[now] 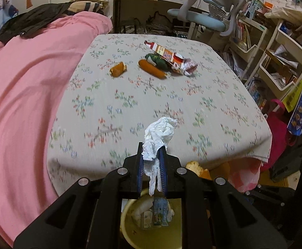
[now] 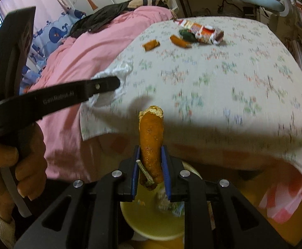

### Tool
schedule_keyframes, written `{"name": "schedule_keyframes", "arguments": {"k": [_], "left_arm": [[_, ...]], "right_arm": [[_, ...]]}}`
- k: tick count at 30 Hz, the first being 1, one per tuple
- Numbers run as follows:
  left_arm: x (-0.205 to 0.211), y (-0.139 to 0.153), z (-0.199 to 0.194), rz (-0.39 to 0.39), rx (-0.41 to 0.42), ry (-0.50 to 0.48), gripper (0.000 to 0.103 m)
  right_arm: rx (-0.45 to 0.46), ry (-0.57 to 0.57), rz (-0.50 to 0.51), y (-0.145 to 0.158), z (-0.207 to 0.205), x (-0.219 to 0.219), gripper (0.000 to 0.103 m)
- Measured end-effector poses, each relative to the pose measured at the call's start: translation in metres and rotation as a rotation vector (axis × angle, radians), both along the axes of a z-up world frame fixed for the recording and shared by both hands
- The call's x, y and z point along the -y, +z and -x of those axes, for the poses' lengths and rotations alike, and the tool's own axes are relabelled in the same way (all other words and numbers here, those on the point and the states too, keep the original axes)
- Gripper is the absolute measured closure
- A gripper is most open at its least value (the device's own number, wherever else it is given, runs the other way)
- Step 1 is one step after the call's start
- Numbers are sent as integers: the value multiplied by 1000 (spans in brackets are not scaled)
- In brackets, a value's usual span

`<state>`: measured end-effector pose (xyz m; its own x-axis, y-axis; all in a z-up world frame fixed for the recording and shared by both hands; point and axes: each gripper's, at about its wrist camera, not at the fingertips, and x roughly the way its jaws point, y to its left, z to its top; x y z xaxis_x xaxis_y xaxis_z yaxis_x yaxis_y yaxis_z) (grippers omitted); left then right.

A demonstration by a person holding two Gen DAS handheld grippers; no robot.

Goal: Collect trash
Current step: 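Carry the snack stick and tissue to the yellow bin and open both grippers, then raise both open grippers from the bin back over the table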

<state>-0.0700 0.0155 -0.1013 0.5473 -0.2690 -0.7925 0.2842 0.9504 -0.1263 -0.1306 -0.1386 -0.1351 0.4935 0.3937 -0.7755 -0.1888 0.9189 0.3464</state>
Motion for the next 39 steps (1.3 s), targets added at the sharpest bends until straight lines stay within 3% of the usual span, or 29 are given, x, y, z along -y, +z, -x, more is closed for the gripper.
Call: {"name": "schedule_keyframes", "arguments": {"k": [11,15,17,18,21,26,28,34,39], "left_arm": [[-3,-20,45,-20,-33,22,90],[-2,-28,60,-35,-54,15,90],[-1,-31,65,-40,-63,13,87],[-1,-33,68,-43,-70,12,83],[0,-36,74,-51,-75,15,66],[2,-34,81,-63,-41,27,38],[1,-31,83,-67,-15,41,27],[-2,-25,84,-82,44,75,15],[-4,-25,83,-82,48,86,14]], "right_arm": [[-87,32,44,-27,46,-11,82],[-138,39,51,-38,51,-13,77],[-159,23,43,-42,52,-9,66],[-162,11,40,-43,52,-7,61],[-160,-20,23,-40,53,1,57],[-145,-63,-3,-37,57,12,49],[-131,-74,-8,-35,59,13,41],[-91,-121,-7,-31,60,18,34],[-76,-159,-5,-29,59,24,30]]}}
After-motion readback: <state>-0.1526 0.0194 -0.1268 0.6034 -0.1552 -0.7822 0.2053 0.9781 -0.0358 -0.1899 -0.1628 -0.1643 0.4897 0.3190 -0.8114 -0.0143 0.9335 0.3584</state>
